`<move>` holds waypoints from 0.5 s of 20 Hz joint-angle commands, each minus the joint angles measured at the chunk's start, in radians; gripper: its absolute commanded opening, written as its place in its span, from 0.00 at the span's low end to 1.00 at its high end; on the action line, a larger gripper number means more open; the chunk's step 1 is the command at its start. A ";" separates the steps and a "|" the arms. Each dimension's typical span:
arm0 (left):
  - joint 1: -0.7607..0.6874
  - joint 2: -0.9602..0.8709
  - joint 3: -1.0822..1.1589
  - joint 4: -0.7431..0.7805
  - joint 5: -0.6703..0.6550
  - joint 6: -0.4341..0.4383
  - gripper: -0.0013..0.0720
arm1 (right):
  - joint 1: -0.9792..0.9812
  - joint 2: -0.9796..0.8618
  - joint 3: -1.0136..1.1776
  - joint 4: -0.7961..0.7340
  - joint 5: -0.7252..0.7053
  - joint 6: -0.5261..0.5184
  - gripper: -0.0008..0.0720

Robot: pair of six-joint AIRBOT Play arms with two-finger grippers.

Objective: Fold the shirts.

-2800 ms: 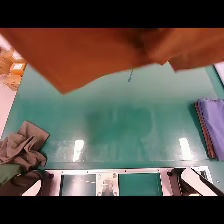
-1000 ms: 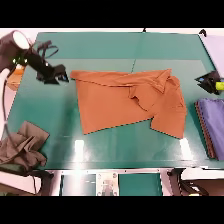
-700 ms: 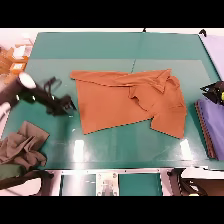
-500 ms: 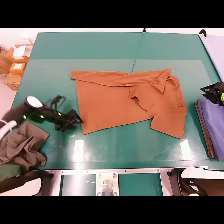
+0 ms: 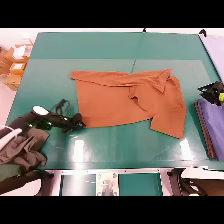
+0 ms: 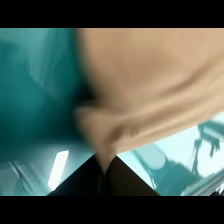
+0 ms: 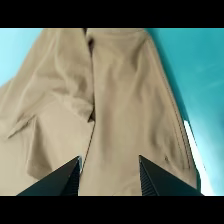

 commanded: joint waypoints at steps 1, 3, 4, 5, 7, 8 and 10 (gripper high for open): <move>0.219 0.001 0.070 0.159 -0.123 0.019 0.05 | -0.009 0.010 -0.032 -0.003 0.049 0.024 0.60; 0.336 0.001 0.094 0.178 -0.142 0.046 0.05 | -0.011 0.037 -0.117 -0.006 0.049 0.026 0.60; 0.368 0.001 0.099 0.178 -0.139 0.069 0.05 | -0.011 0.056 -0.176 -0.015 0.048 0.032 0.60; 0.385 0.001 0.101 0.174 -0.134 0.086 0.05 | -0.013 0.074 -0.238 -0.030 0.048 0.038 0.60; 0.387 0.001 0.101 0.167 -0.127 0.120 0.05 | -0.013 0.106 -0.360 -0.078 0.048 0.061 0.60; 0.387 0.001 0.101 0.167 -0.128 0.131 0.05 | -0.013 0.116 -0.428 -0.093 0.048 0.069 0.60; 0.387 0.001 0.101 0.167 -0.128 0.134 0.05 | -0.011 0.119 -0.541 -0.099 0.024 0.078 0.69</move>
